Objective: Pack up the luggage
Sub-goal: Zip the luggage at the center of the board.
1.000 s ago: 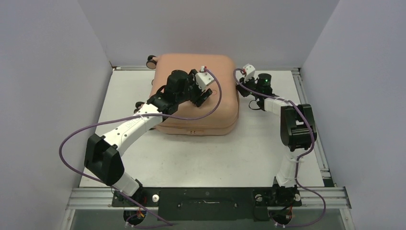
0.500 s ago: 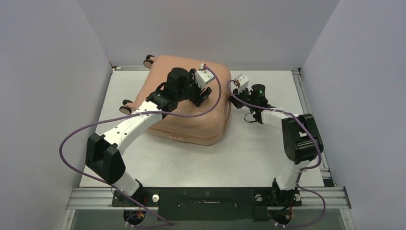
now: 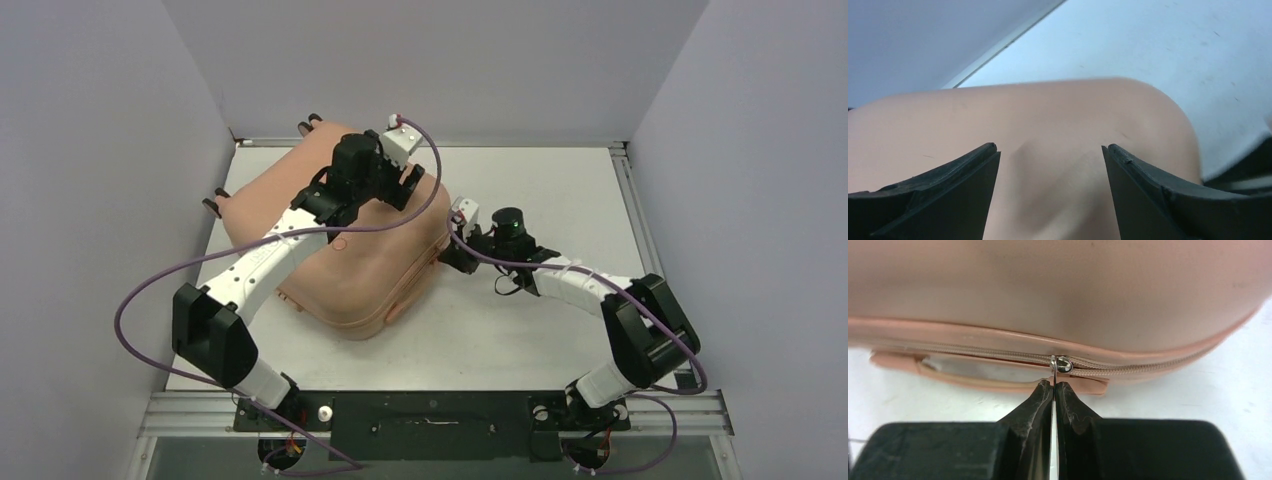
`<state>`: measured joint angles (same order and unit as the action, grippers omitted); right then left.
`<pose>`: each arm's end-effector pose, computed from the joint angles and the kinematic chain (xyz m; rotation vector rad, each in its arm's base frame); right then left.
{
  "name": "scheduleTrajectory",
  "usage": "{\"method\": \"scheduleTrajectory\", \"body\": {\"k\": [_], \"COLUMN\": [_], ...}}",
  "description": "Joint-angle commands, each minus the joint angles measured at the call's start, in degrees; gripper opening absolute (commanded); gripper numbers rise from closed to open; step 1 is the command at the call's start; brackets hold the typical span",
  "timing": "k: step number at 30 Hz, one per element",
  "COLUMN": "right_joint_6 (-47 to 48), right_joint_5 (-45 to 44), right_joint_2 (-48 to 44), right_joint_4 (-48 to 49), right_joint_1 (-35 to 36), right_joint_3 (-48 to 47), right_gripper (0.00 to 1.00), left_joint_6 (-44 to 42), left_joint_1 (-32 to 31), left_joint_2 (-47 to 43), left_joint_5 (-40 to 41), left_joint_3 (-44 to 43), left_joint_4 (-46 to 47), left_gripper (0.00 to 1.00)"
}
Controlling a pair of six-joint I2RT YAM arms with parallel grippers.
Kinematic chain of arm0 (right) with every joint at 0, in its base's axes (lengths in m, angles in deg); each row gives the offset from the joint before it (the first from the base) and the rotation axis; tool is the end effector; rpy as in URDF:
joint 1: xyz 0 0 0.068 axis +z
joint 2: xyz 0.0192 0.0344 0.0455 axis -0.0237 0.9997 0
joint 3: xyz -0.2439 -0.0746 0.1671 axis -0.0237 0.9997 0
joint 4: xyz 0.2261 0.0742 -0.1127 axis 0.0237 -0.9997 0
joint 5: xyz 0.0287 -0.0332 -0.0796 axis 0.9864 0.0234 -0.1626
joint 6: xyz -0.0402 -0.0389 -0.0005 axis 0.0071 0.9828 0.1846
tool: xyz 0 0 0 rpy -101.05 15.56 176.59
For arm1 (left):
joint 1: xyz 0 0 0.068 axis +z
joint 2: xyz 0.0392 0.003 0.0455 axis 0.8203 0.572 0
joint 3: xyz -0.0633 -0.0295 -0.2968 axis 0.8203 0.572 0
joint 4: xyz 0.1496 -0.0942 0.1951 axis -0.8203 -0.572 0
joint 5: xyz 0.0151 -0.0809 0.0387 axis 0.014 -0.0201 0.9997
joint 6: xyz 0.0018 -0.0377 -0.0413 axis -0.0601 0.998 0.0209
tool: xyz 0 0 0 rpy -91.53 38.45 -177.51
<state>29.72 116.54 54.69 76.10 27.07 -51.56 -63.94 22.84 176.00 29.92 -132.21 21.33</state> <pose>0.2786 0.1775 0.2390 -0.9699 1.8071 0.9227 0.3096 -0.1966 0.3930 0.7859 1.8340 -0.2420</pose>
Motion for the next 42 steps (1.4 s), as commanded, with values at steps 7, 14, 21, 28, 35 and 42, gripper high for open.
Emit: {"method": "scheduleTrajectory", "body": {"k": [7, 14, 21, 28, 35, 42], "right_joint_6": [0.79, 0.78, 1.35, 0.67, 0.78, -1.65], "right_joint_5": [0.47, -12.03, -22.13, -28.48, -35.34, -36.25], "right_joint_2": [-7.92, -8.55, -9.50, -8.35, -5.90, -1.46], "right_joint_4": [0.04, -1.15, -1.41, 0.05, 0.83, 3.33], "right_joint_1": [1.84, 1.20, -1.09, -2.05, -2.61, -3.77], "right_joint_3": [1.13, 1.50, 2.42, 1.72, -0.77, -4.37], "right_gripper": [0.05, 0.05, 0.05, 0.05, 0.05, 0.05], "left_joint_6": [5.72, -0.23, -1.96, -3.51, -4.10, -1.79], "left_joint_1": [1.56, -0.86, -0.82, -0.86, -0.91, -1.10], "left_joint_2": [13.01, 20.87, 22.80, 20.73, 19.12, 18.82], "left_joint_5": [12.37, 8.75, 1.83, -4.26, -7.57, -6.78], "left_joint_3": [-13.34, -16.76, -16.90, -11.41, -6.16, -4.74], "left_joint_4": [8.90, 6.19, -1.18, -2.99, -3.48, -3.62], "left_gripper": [0.76, 0.70, 0.19, 0.00, 0.00, 0.00]}}
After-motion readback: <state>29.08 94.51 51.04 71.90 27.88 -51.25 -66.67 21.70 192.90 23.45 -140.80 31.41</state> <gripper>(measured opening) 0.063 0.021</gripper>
